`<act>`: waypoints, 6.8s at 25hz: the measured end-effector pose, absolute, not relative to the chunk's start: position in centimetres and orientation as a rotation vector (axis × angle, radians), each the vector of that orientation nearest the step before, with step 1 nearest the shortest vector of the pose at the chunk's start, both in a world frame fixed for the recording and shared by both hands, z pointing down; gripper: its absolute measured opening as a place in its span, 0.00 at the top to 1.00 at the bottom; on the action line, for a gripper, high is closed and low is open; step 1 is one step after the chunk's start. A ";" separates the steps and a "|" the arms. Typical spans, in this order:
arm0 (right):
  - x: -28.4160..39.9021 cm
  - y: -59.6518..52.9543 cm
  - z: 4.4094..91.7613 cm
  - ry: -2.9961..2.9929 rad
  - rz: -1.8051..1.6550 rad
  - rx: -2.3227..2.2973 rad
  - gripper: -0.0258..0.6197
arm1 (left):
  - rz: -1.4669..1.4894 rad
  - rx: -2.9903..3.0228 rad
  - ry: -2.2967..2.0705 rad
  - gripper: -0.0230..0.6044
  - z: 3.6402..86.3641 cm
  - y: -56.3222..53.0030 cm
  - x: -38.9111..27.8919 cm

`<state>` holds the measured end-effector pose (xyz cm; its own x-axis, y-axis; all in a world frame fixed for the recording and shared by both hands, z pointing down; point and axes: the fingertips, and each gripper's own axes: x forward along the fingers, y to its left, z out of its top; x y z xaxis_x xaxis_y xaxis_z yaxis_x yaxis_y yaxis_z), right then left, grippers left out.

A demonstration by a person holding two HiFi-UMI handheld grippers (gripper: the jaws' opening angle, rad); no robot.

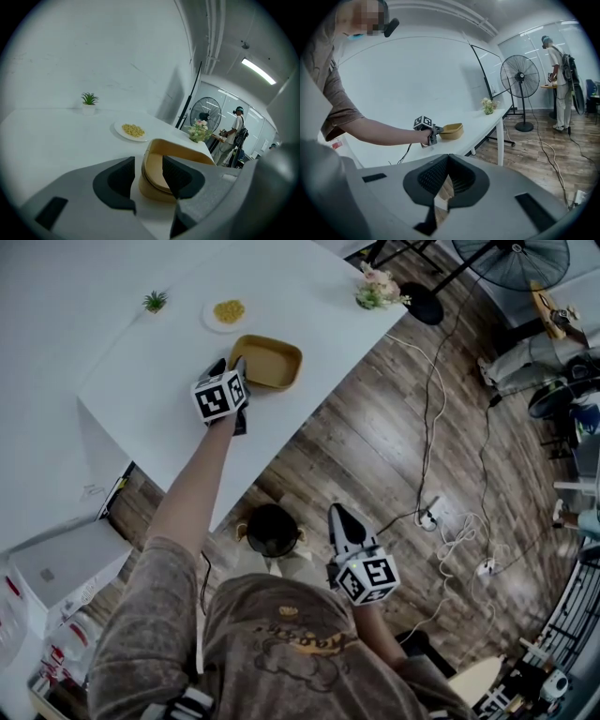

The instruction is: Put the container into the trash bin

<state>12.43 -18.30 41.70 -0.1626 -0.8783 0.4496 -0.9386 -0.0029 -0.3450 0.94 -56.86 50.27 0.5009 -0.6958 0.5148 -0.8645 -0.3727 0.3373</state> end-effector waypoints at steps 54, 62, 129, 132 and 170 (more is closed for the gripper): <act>14.8 -5.2 36.9 -2.006 0.727 2.275 0.96 | 0.326 2.320 -0.833 0.90 38.2 -29.7 3.0; 14.6 -2.1 36.4 -1.975 0.697 2.349 0.96 | 0.320 2.370 -0.750 0.90 36.2 -23.1 2.2; 16.4 7.1 62.9 -1.803 1.099 2.202 0.96 | 0.694 2.214 -0.690 0.90 66.1 -10.0 0.1; 16.9 7.5 66.1 -1.786 1.125 2.192 0.96 | 0.728 2.210 -0.688 0.90 69.3 -10.1 0.3; 14.4 8.6 88.9 -1.787 1.308 2.075 0.96 | 1.106 2.148 -0.648 0.90 100.6 -5.7 -2.3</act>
<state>14.42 8.61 88.93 -0.0617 -0.7571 0.6504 -0.8490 -0.3028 -0.4330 -2.27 -5.65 100.62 0.5268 -0.1364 0.8390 -0.6649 -0.6810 0.3068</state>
